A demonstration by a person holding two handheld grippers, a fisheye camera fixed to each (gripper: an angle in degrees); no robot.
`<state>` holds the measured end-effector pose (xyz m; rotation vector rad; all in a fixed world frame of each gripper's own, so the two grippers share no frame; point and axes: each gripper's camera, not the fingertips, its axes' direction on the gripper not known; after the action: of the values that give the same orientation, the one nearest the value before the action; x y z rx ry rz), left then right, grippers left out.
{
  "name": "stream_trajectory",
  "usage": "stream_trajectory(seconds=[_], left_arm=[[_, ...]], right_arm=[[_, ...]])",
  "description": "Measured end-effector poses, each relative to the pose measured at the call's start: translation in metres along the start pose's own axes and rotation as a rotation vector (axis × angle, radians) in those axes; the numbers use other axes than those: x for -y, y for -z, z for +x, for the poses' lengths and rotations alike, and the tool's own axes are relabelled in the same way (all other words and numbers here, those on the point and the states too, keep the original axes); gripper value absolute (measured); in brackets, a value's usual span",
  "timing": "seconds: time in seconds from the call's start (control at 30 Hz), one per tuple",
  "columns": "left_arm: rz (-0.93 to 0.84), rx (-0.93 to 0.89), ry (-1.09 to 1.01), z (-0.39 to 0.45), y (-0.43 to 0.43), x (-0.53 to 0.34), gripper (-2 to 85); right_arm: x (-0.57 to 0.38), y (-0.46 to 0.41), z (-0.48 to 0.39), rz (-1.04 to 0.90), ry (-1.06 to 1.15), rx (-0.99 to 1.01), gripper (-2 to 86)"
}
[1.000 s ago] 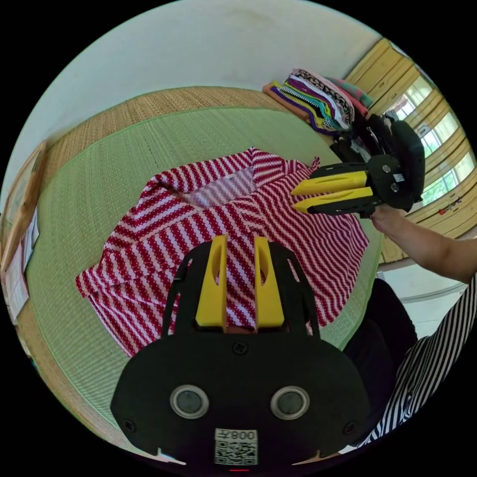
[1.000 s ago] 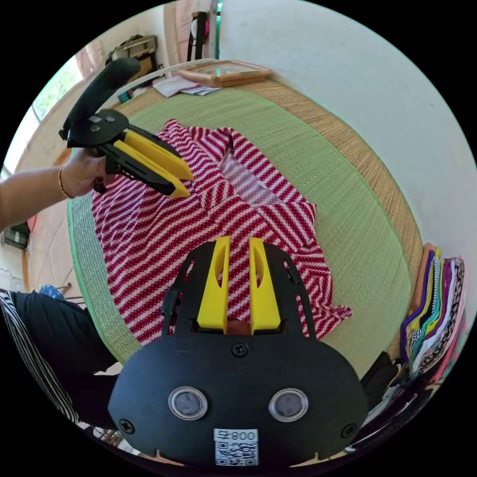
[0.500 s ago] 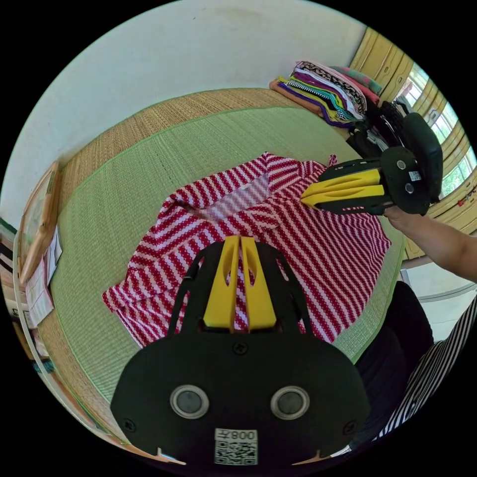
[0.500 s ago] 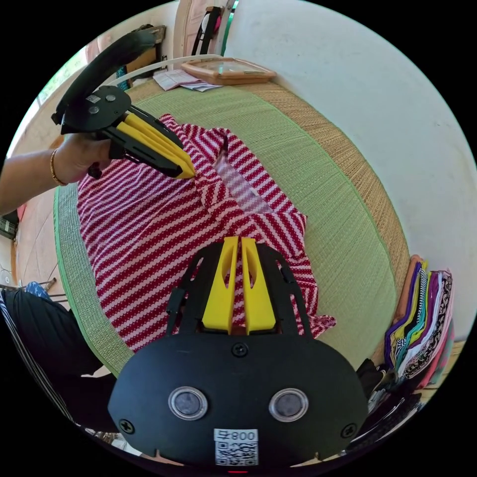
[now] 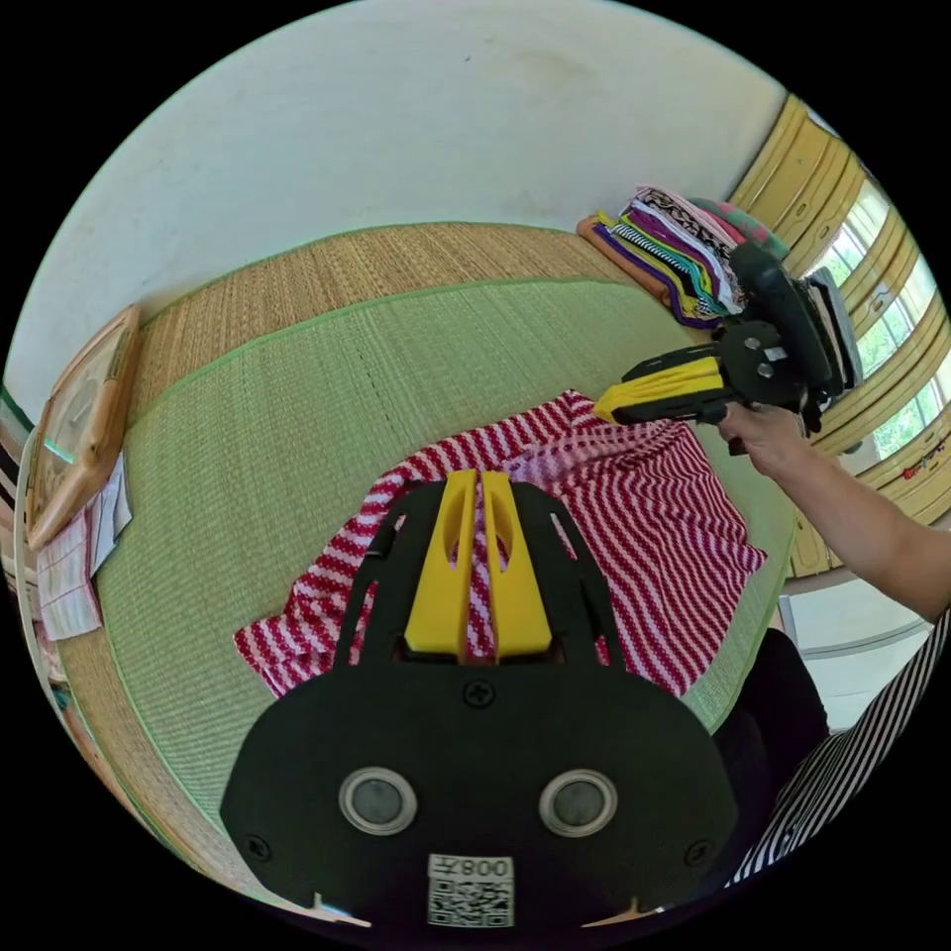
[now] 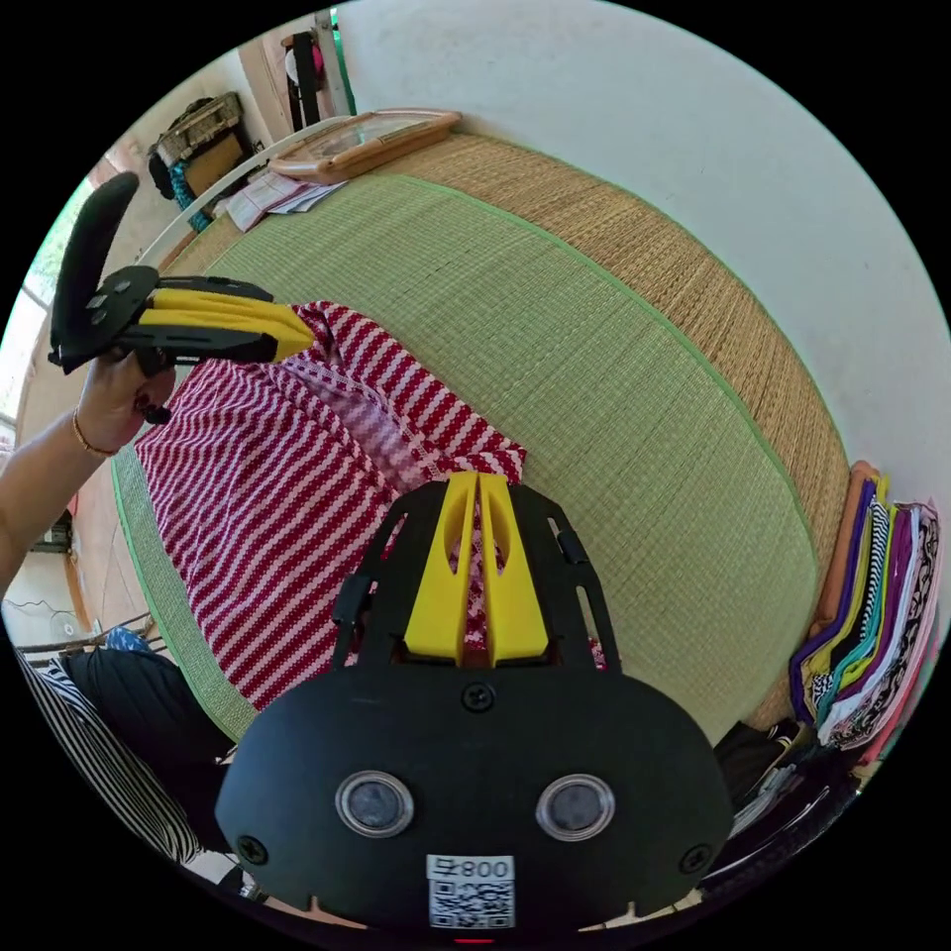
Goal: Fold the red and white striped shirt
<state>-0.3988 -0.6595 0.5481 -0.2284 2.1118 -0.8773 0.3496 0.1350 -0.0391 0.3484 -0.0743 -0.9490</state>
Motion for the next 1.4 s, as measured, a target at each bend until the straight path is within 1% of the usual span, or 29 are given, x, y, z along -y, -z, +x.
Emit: stream_trajectory(seconds=[0.13,0.23,0.43,0.5,0.63,0.8,0.93,1.07,1.17,1.23,1.33,1.4], left_arm=[[-0.043,-0.012,-0.067,0.014,-0.012,-0.019,0.3],[-0.096,0.056,-0.06,0.007,-0.027,-0.019,0.2],[-0.124,0.083,0.04,-0.038,-0.035,0.001,0.1],[-0.109,0.077,0.058,-0.05,-0.03,0.007,0.2],[-0.042,0.096,0.105,-0.071,-0.006,0.006,0.2],[0.005,0.086,0.158,-0.093,0.024,-0.025,0.2],[-0.048,0.113,0.192,-0.114,0.031,-0.041,0.2],[-0.04,0.129,0.304,-0.153,0.039,-0.041,0.2],[-0.031,0.131,0.351,-0.176,0.047,-0.036,0.2],[-0.041,0.137,0.365,-0.185,0.05,-0.034,0.2],[-0.006,0.115,0.395,-0.194,0.063,-0.036,0.3],[0.031,0.088,0.406,-0.195,0.074,-0.04,0.4]], right_arm=[[-0.012,0.011,0.006,0.06,-0.038,0.046,-0.4],[-0.028,0.024,0.0,0.121,-0.031,0.097,-0.5],[-0.027,-0.003,0.018,0.028,-0.074,0.11,-0.5],[-0.027,-0.008,0.031,0.016,-0.105,0.134,-0.5],[-0.033,0.001,0.051,0.057,-0.148,0.179,-0.4],[-0.054,0.015,0.071,0.095,-0.196,0.148,-0.4],[-0.077,0.033,0.09,0.144,-0.237,0.166,-0.4],[-0.093,0.036,0.11,0.124,-0.28,0.169,-0.4],[-0.107,0.044,0.12,0.142,-0.311,0.16,-0.4],[-0.113,0.043,0.124,0.135,-0.323,0.162,-0.4],[-0.114,0.03,0.137,0.079,-0.353,0.161,-0.4],[-0.117,0.028,0.147,0.083,-0.378,0.169,-0.4]])
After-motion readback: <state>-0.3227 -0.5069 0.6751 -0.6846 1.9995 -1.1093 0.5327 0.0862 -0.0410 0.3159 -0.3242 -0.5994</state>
